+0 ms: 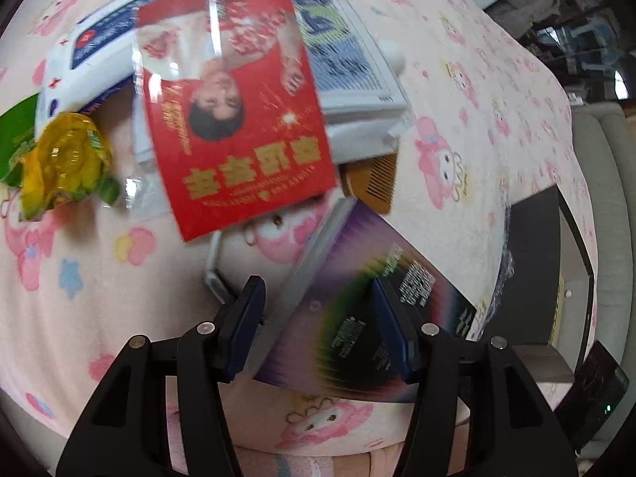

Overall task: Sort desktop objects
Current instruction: 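Carry the Smart Devil box with the right tool toward the black shoebox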

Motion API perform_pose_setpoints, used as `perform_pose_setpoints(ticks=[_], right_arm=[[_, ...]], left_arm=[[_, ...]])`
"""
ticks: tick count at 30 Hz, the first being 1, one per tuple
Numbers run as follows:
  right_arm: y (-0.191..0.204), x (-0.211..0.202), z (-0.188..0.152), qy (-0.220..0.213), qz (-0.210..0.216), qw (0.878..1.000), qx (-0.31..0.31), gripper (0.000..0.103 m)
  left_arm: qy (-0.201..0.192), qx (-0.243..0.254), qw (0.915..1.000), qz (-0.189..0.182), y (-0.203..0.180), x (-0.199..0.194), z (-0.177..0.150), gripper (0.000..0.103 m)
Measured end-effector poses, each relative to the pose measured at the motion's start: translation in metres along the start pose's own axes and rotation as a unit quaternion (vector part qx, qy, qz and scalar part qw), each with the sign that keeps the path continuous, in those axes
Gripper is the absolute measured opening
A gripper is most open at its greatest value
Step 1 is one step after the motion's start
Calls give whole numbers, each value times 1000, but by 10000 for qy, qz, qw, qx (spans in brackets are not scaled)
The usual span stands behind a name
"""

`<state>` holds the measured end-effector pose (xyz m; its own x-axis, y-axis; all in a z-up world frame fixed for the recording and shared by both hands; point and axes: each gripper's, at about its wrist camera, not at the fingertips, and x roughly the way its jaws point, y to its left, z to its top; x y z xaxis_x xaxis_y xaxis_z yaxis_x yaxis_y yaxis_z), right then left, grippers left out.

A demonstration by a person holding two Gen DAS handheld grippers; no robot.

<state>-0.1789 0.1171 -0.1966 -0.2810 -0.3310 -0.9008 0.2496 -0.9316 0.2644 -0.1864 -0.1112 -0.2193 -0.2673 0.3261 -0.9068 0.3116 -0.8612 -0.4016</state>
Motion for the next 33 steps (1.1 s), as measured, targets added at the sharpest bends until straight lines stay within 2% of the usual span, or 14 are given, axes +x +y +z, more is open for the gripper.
perform_pose_setpoints(ticks=[4,5,7,10,15,19,21,23,25,27,28,30,33], right_arm=[[-12,21,-2,213,126,9996,156,50],[-13,24,-4,217,209,9994,191,56],[-11,25,-6,137,234,9995,138,58],[-8,18,-6,-47,257,9996,43,57],[-8,-6,-7,-294,205,9994,-8,56],[0,-4,-18,276,460,9983,-212,56],[7,-3,-27,387,582,9971,-290,55],[12,-8,-29,304,463,9978,-377,55],[14,-18,-24,78,-72,9987,-502,56],[15,-25,-16,-188,-541,9966,-600,56],[14,-27,-12,-290,-566,9962,-592,56],[10,-22,-2,-334,-288,9976,-542,56],[9,0,10,-152,-111,9980,-607,56]], left_arm=[[30,293,9994,169,-13,6,-1,66],[43,312,9994,166,-14,6,-1,71],[34,331,9993,188,-15,6,-1,73],[12,372,9991,185,-16,5,-3,72],[-155,400,9990,-104,-18,-4,-4,64],[-402,319,9987,-24,-15,-12,-4,63],[-449,152,9989,-2,-9,-19,-9,61],[-628,25,9980,28,-6,-30,-17,62],[-783,-52,9969,97,-5,-40,-26,64],[-721,-64,9972,180,-7,-40,-37,64],[-626,-115,9979,146,-6,-38,-41,64],[-372,-228,9990,7,-4,-32,-48,66],[-242,-186,9995,-3,-9,-22,-53,72]])
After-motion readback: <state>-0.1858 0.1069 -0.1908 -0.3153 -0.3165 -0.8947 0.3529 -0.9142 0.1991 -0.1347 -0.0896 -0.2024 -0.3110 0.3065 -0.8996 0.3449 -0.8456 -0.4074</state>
